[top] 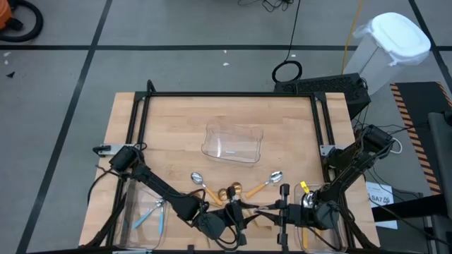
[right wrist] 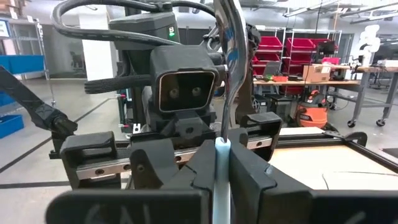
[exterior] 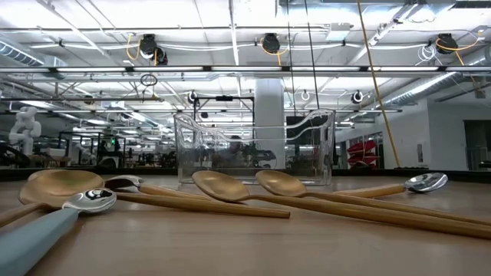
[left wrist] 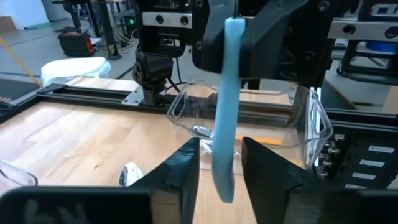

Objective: Sort silverware by color (type)
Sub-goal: Put the blue spoon into the bottom left transparent bin

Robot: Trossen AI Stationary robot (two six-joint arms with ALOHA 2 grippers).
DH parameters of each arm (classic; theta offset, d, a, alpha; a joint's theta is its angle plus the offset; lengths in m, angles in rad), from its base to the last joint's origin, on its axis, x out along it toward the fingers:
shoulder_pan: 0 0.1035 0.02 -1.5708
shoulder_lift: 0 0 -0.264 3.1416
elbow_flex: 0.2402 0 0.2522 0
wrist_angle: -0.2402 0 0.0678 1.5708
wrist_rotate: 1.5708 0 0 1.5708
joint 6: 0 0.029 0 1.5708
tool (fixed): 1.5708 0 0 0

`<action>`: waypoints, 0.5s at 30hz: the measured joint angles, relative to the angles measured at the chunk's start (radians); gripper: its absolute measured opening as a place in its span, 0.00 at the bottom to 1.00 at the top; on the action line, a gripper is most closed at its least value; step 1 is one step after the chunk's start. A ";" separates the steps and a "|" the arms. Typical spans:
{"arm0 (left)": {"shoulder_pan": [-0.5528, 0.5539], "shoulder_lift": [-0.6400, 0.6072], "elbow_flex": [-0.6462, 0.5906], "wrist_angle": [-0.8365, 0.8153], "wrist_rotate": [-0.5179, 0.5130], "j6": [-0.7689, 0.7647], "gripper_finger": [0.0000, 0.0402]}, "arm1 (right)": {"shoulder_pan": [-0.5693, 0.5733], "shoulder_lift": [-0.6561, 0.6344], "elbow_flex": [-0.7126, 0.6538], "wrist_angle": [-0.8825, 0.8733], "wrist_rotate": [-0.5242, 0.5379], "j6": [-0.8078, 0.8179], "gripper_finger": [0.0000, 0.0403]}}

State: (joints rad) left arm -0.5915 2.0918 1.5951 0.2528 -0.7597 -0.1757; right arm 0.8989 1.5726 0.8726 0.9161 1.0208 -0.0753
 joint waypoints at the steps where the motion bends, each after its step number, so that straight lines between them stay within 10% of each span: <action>1: 0.000 0.000 0.000 -0.003 0.000 -0.004 0.27 | 0.000 0.000 0.000 0.000 0.000 -0.002 0.05; 15: 0.000 0.000 0.000 -0.045 0.009 -0.002 0.09 | 0.000 0.001 0.000 0.012 -0.004 -0.042 0.11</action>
State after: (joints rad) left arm -0.5918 2.0918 1.5951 0.2075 -0.7509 -0.1777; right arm 0.8989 1.5734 0.8726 0.9278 1.0170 -0.1178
